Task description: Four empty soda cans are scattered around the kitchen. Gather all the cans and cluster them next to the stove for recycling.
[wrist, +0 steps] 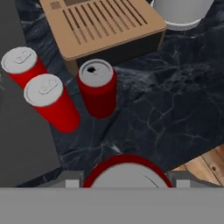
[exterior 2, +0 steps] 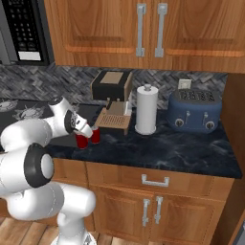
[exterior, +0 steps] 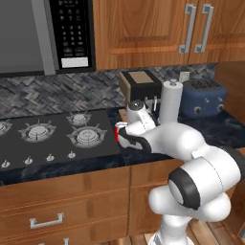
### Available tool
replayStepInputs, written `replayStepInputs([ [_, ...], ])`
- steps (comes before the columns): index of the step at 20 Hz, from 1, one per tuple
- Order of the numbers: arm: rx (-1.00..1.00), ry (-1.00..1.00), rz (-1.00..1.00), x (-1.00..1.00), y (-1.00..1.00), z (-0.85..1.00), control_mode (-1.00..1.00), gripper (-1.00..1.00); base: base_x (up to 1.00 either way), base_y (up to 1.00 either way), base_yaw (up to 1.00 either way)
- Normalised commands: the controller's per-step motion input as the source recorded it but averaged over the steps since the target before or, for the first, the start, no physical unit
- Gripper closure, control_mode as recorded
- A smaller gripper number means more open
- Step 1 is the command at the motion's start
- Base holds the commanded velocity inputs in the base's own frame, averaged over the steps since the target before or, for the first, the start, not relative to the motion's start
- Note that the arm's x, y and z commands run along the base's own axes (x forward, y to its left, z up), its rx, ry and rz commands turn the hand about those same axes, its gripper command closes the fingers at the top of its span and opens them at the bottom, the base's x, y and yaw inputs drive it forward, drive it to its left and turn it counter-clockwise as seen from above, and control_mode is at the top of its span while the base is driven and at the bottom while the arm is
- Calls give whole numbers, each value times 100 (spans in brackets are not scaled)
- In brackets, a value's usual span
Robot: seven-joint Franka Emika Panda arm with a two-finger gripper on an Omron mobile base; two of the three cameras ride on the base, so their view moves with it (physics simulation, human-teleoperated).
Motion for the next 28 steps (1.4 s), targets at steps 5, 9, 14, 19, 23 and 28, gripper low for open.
replayStepInputs([
  [5,0,1,0,19,0,-14,-100,100,0,0,0],
  [9,0,1,0,15,0,-16,-100,100,0,0,0],
  [14,0,1,0,5,0,-23,-100,100,0,0,0],
  [19,0,0,0,5,0,-14,-100,100,0,0,0],
  [23,0,0,0,2,0,-3,-100,-100,0,0,0],
  [28,0,0,0,10,0,0,-100,-100,0,0,0],
])
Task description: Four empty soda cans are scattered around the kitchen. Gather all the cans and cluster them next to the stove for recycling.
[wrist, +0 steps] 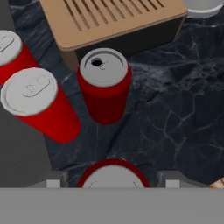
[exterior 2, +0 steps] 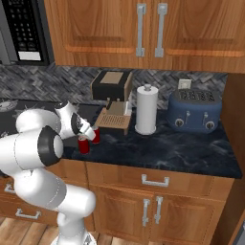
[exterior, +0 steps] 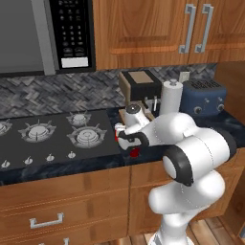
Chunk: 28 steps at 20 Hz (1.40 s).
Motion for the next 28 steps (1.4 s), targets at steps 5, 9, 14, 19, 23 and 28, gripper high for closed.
replayStepInputs([
  [5,0,0,0,23,0,0,-100,-100,0,0,0],
  [9,4,0,-1,4,0,24,-100,-100,0,0,0],
  [14,3,-1,-2,-15,0,55,-100,-100,0,0,0],
  [19,3,-8,0,-55,0,59,-100,-100,0,0,0],
  [23,4,-13,1,-75,-8,55,-100,-100,0,0,0],
  [28,6,-24,6,-89,-36,10,-100,-100,0,0,0],
])
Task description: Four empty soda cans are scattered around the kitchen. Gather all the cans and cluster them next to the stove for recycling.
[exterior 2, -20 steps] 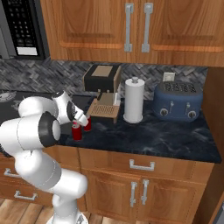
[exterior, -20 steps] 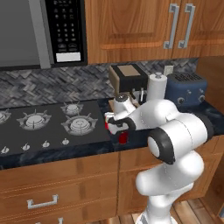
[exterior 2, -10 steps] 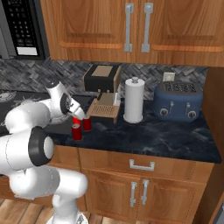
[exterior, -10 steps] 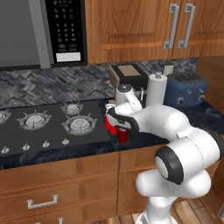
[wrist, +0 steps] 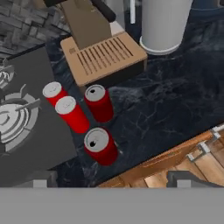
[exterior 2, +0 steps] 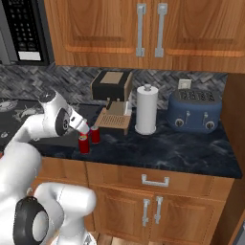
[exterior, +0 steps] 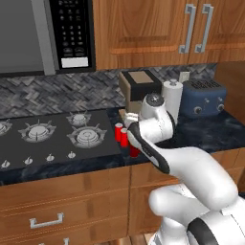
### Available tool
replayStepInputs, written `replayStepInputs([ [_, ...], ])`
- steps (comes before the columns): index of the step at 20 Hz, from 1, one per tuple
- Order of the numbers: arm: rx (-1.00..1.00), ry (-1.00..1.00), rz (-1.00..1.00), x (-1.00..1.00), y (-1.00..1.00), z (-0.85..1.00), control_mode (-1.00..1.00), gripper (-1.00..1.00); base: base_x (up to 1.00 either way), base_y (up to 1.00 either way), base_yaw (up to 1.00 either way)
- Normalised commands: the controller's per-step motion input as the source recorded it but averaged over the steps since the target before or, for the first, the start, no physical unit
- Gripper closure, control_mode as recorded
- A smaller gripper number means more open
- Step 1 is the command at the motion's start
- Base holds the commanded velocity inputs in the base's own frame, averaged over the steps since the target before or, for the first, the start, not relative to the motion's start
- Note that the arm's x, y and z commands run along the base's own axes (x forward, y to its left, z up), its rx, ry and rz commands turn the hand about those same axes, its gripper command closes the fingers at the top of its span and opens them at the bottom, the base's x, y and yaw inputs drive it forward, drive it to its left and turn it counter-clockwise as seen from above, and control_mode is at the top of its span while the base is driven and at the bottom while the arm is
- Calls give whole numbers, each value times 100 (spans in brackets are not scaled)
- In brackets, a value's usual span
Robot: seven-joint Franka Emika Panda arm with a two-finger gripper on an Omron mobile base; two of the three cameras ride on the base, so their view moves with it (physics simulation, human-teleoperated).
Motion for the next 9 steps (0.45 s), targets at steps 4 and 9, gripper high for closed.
replayStepInputs([
  [4,1,-15,6,-98,-37,-25,-100,-100,0,0,0],
  [9,0,-11,5,-100,-35,-47,-100,-100,0,0,0],
])
